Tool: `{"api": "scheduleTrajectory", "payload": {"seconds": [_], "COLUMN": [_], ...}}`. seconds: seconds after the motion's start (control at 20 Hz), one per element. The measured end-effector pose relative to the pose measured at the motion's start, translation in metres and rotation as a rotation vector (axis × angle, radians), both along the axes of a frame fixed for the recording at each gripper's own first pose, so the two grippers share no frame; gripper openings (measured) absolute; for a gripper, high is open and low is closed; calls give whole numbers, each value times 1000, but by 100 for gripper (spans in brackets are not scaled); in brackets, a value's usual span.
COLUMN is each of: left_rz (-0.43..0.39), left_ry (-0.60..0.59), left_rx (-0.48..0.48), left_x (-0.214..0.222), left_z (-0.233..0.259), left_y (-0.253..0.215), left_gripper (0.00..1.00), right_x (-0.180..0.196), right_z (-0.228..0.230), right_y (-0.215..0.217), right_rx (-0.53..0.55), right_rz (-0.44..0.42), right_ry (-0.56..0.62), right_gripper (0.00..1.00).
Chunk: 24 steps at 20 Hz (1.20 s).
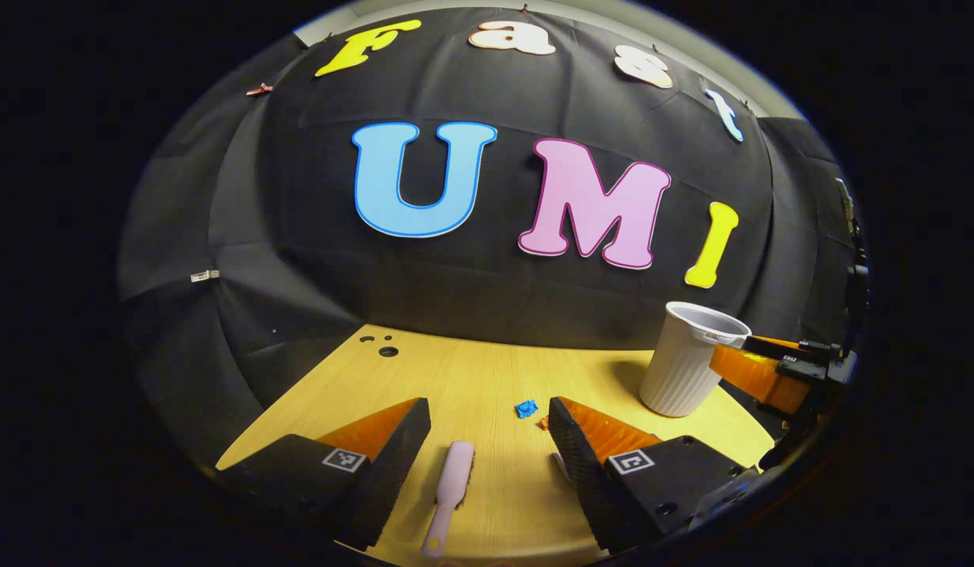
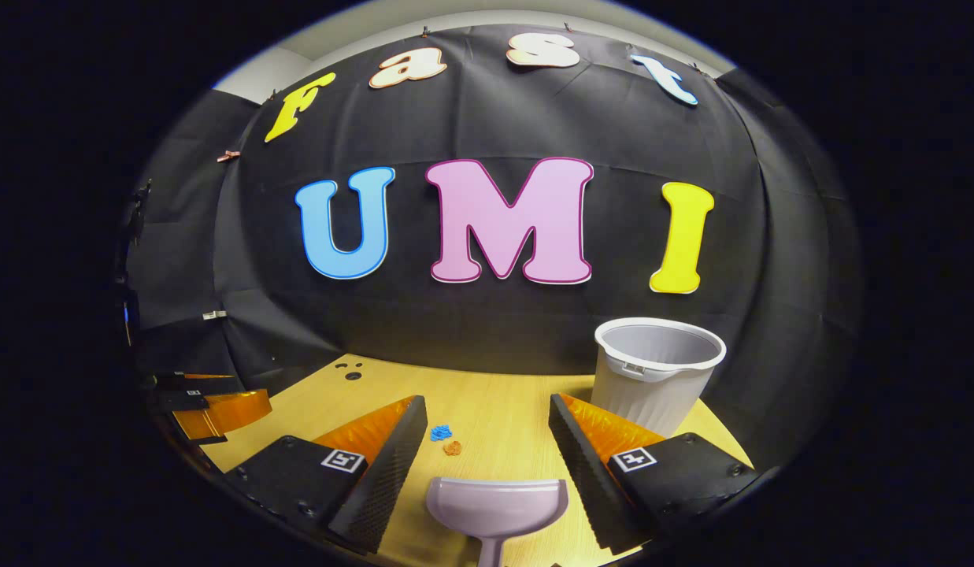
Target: Pick up the small broom and dustpan from the desktop, sweep the trash into the dustpan with the broom, and then empty the trash into the garbage bin.
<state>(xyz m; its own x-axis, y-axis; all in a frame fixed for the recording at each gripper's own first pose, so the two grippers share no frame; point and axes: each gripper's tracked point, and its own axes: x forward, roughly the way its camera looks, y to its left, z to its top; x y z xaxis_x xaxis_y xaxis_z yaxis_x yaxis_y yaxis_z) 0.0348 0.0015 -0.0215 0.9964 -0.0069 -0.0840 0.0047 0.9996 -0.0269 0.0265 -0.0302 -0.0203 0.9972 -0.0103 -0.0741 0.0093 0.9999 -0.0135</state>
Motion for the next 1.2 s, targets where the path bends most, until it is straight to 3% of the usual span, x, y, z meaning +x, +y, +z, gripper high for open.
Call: {"api": "scheduleTrajectory", "payload": {"seconds": [0.3, 0.8, 0.95, 1.2], "left_rz": [-32, -39, -37, -38], "left_ry": [97, 527, 666, 788], "left_rx": [4, 6, 30, 128], "left_x": [14, 35, 36, 44], "left_z": [-29, -155, -193, -228], "left_y": [11, 37, 41, 49], "left_gripper": [95, 96, 96, 96], "right_x": [2, -20, -30, -41], "right_z": [-11, -36, -43, -58], "right_y": [-8, -39, -46, -54], "right_rx": [13, 27, 21, 14], "right_rz": [-9, -77, -100, -122], "right_ry": [33, 116, 134, 168], "right_gripper": [98, 98, 98, 98]}}
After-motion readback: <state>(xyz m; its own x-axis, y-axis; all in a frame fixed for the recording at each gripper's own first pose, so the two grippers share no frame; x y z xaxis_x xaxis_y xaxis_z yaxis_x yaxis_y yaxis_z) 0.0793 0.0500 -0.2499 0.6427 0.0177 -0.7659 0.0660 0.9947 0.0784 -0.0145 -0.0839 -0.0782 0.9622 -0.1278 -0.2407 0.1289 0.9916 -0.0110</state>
